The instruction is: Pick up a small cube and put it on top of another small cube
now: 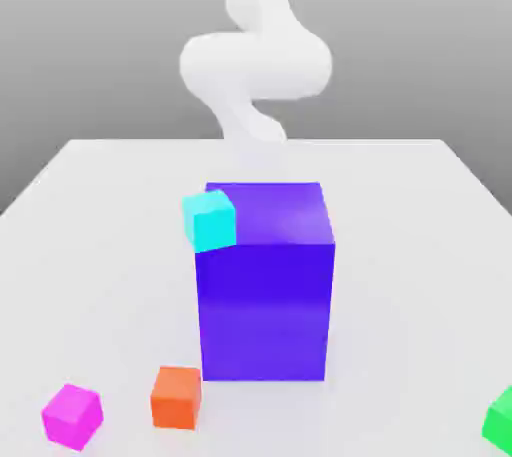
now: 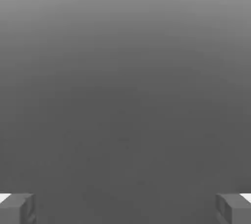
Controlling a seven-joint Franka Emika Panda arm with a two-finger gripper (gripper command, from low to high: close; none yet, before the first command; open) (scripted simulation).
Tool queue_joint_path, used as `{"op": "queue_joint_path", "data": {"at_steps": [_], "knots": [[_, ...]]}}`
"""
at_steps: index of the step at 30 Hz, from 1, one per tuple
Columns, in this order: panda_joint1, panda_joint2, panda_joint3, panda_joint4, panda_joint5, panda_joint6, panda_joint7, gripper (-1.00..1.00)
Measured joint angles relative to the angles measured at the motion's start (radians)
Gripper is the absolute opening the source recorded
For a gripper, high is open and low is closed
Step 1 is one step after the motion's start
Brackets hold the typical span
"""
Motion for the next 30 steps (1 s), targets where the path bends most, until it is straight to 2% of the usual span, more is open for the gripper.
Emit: {"op": "queue_joint_path", "data": {"at_steps": [21,30], "knots": [[0.346,0.189,-0.581,-0.015,-0.066,0.091,-1.104,0.00],[0.559,0.324,-0.868,-0.026,-0.072,0.148,-1.586,0.00]]}}
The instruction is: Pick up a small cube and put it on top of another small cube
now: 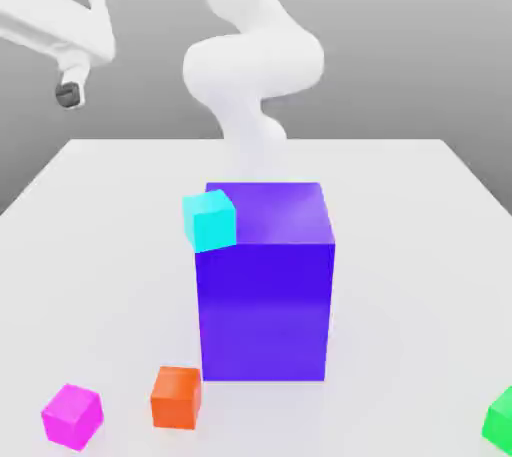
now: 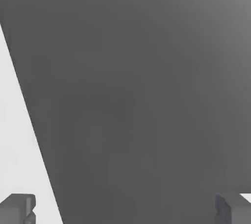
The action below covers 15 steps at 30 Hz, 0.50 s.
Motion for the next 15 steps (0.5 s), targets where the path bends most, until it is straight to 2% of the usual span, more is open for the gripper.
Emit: {"op": "queue_joint_path", "data": {"at_steps": [6,9,12,15], "knots": [[0.212,0.102,-0.249,-0.009,0.010,0.044,-0.329,0.00],[0.369,0.141,-0.421,-0.014,0.001,0.067,-0.484,0.00],[0.559,0.141,-0.626,-0.018,-0.068,0.087,-0.596,0.00],[0.726,0.101,-0.809,-0.018,-0.194,0.097,-0.667,0.00]]}}
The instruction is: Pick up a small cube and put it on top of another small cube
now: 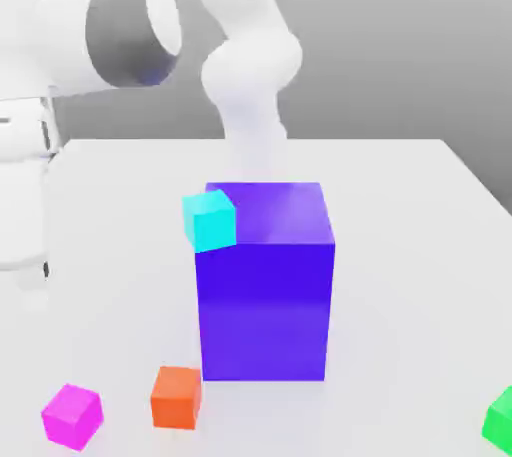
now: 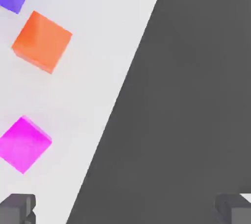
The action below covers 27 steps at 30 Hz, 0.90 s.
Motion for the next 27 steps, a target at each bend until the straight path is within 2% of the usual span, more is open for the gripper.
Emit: {"op": "queue_joint_path", "data": {"at_steps": [5,12,17,18,24,27], "knots": [[0.191,-0.081,-0.224,0.006,-0.225,-0.003,-0.110,0.00],[0.346,-0.187,-0.431,0.023,-0.511,-0.038,-0.285,0.00],[0.480,-0.319,-0.605,0.076,-0.696,0.017,-0.210,0.00],[0.495,-0.334,-0.625,0.082,-0.716,0.025,-0.198,-1.00],[0.501,-0.342,-0.634,0.086,-0.729,0.027,-0.190,-1.00],[0.444,-0.289,-0.561,0.062,-0.662,-0.003,-0.234,-1.00]]}}
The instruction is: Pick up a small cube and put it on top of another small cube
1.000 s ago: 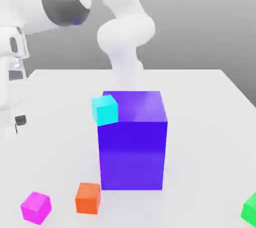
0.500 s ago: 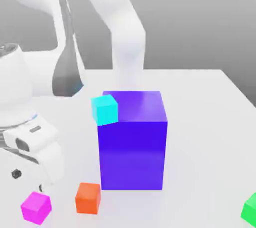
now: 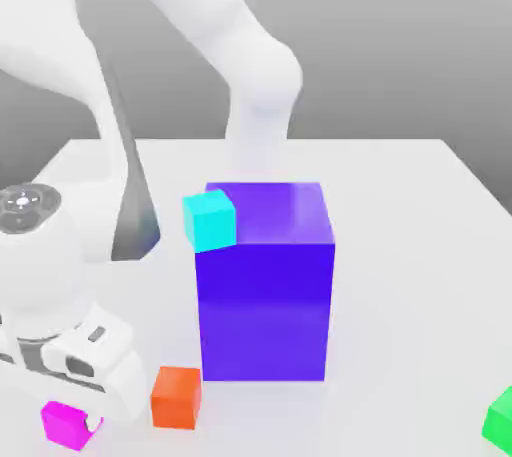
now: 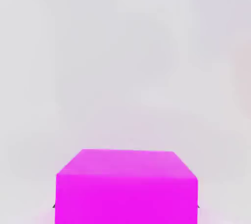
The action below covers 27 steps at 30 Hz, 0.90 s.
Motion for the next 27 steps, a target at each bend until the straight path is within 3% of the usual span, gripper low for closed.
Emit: {"op": "queue_joint_path", "data": {"at_steps": [4,11,16,27], "knots": [[-0.091,0.069,0.128,-0.035,0.126,-0.042,-0.022,-1.00],[-0.047,0.031,0.212,-0.033,0.321,-0.027,0.230,-1.00],[0.144,0.021,0.238,-0.001,0.350,-0.066,0.386,-1.00],[0.581,0.023,0.251,0.077,0.286,-0.165,0.637,-1.00]]}}
